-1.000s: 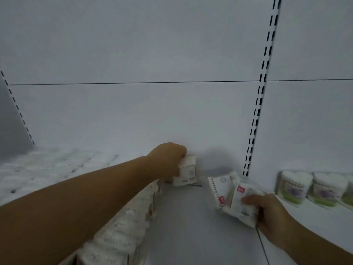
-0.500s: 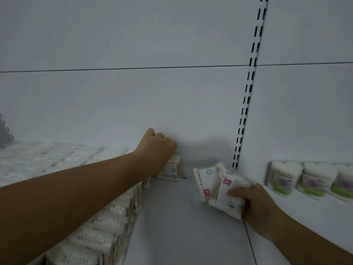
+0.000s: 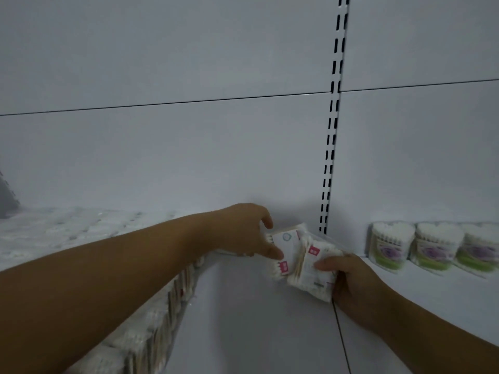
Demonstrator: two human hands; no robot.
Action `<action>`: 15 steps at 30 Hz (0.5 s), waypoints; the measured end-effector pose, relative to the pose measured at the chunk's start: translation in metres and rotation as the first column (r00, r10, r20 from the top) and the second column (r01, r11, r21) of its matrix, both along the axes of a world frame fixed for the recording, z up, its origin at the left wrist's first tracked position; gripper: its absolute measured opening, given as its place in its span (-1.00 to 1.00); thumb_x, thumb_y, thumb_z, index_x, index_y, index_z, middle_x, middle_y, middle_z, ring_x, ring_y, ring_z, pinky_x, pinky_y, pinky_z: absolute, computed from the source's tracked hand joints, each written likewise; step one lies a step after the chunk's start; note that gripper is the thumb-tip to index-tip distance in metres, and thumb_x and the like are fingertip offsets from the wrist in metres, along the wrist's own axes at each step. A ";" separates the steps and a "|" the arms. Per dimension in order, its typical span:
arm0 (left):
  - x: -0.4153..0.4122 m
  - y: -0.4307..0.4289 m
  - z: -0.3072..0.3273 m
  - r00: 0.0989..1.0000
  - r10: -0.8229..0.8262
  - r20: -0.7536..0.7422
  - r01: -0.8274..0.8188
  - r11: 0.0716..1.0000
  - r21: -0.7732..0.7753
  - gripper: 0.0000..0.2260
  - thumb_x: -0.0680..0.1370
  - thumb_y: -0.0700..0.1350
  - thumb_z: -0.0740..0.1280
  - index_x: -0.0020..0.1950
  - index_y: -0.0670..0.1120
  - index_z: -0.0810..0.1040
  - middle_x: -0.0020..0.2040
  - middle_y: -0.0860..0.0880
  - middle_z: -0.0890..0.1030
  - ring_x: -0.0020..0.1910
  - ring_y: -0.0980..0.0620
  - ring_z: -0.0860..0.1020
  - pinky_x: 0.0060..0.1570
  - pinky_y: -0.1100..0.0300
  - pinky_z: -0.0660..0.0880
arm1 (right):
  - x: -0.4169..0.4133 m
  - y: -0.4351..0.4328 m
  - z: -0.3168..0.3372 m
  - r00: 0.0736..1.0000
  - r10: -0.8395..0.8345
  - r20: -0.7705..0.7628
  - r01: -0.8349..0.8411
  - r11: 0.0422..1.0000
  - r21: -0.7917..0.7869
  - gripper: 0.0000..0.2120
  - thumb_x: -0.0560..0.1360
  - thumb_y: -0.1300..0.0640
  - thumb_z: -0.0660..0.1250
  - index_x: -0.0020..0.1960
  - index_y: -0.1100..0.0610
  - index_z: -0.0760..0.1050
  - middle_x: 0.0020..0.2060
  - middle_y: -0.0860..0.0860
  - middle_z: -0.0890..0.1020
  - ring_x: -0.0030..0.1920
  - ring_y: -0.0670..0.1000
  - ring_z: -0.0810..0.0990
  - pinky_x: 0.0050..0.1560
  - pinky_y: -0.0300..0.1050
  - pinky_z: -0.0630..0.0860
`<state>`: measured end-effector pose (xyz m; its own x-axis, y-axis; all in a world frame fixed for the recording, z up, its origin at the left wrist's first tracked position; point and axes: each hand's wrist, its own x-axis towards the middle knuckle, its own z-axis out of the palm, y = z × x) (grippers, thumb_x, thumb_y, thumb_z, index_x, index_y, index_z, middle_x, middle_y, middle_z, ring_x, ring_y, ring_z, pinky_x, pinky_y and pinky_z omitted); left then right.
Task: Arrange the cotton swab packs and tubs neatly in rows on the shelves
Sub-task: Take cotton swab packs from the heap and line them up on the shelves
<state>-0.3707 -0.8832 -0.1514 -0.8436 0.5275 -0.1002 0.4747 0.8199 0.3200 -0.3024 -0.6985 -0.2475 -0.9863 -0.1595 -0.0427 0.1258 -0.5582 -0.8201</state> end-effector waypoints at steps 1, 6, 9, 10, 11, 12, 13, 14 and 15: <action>0.002 0.002 -0.001 0.998 0.009 0.054 -0.013 0.996 0.086 -0.53 0.40 0.05 0.52 0.22 -0.06 0.49 -0.09 0.02 0.61 -0.30 0.10 0.57 -0.26 0.26 0.58 | 0.001 0.000 0.000 1.000 -0.002 0.000 0.002 1.000 -0.011 -0.43 0.15 0.51 0.29 0.15 0.28 0.55 0.03 0.31 0.64 -0.03 0.28 0.67 -0.17 0.13 0.64; -0.006 0.008 0.016 0.987 0.123 -0.100 -0.073 0.915 0.396 -0.66 0.32 -0.18 0.59 -0.03 -0.03 0.50 -0.20 0.04 0.57 -0.22 0.08 0.55 -0.28 0.31 0.53 | 0.000 0.001 -0.001 0.995 -0.101 0.014 0.101 0.992 -0.074 -0.43 0.08 0.44 0.45 0.10 0.27 0.56 -0.05 0.26 0.68 -0.13 0.22 0.70 -0.26 0.09 0.65; -0.015 0.005 0.033 0.984 0.143 -0.103 -0.081 0.885 0.458 -0.76 0.35 -0.25 0.55 -0.15 -0.03 0.54 -0.14 -0.01 0.62 -0.13 -0.02 0.62 -0.08 0.12 0.61 | -0.001 0.002 -0.001 0.991 -0.130 0.018 0.131 0.985 -0.114 -0.62 0.28 0.44 0.24 0.08 0.28 0.54 -0.14 0.24 0.69 -0.21 0.18 0.70 -0.35 0.00 0.63; -0.016 0.004 0.034 0.987 0.099 -0.124 -0.040 0.913 0.405 -0.78 0.38 -0.25 0.53 -0.13 -0.02 0.56 -0.16 0.05 0.60 -0.17 0.05 0.59 -0.12 0.24 0.58 | -0.002 0.003 -0.002 0.991 -0.134 0.024 0.136 0.984 -0.116 -0.66 0.34 0.46 0.20 0.06 0.28 0.54 -0.16 0.23 0.69 -0.22 0.18 0.70 -0.36 -0.01 0.63; -0.015 0.004 0.033 0.987 0.044 -0.152 0.005 0.950 0.311 -0.78 0.41 -0.24 0.51 -0.05 0.01 0.59 -0.15 0.11 0.59 -0.20 0.15 0.55 -0.19 0.38 0.51 | -0.002 0.003 -0.002 0.990 -0.136 0.025 0.137 0.985 -0.106 -0.68 0.39 0.48 0.17 0.05 0.27 0.55 -0.18 0.23 0.69 -0.23 0.17 0.70 -0.36 0.00 0.63; -0.014 0.004 0.030 0.981 -0.008 -0.192 0.046 0.980 0.193 -0.74 0.44 -0.21 0.49 0.06 0.04 0.61 -0.09 0.14 0.60 -0.19 0.20 0.52 -0.22 0.46 0.41 | -0.003 0.003 -0.001 0.991 -0.134 0.021 0.135 0.986 -0.095 -0.69 0.40 0.48 0.17 0.05 0.27 0.55 -0.18 0.22 0.69 -0.24 0.17 0.70 -0.34 0.02 0.64; -0.015 0.005 0.025 0.968 -0.065 -0.243 0.086 0.993 0.075 -0.69 0.46 -0.19 0.47 0.18 0.03 0.61 0.02 0.11 0.62 -0.13 0.20 0.52 -0.18 0.49 0.35 | -0.003 0.002 -0.001 0.990 -0.136 0.021 0.137 0.988 -0.075 -0.69 0.38 0.46 0.20 0.05 0.28 0.55 -0.19 0.22 0.69 -0.24 0.17 0.70 -0.32 0.05 0.64; -0.016 0.005 0.018 0.952 -0.116 -0.284 0.116 0.993 -0.016 -0.64 0.48 -0.17 0.45 0.27 0.01 0.58 0.13 0.07 0.62 -0.03 0.16 0.53 -0.10 0.49 0.31 | -0.003 0.001 -0.001 0.990 -0.138 0.020 0.139 0.989 -0.054 -0.68 0.33 0.44 0.24 0.05 0.28 0.54 -0.20 0.21 0.69 -0.25 0.16 0.70 -0.30 0.06 0.65; -0.019 0.006 0.010 0.939 -0.148 -0.311 0.132 0.989 -0.073 -0.59 0.49 -0.16 0.44 0.33 0.00 0.54 0.21 0.05 0.60 0.07 0.12 0.53 -0.02 0.46 0.30 | -0.002 0.000 0.000 0.989 -0.148 0.015 0.149 0.988 -0.035 -0.66 0.28 0.42 0.28 0.05 0.30 0.54 -0.20 0.21 0.69 -0.25 0.16 0.70 -0.30 0.06 0.65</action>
<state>-0.3894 -0.8777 -0.1414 -0.7541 0.6440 0.1287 0.6558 0.7489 0.0957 -0.3048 -0.6986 -0.2479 -0.9986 -0.0131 -0.0521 0.0495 -0.6006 -0.7980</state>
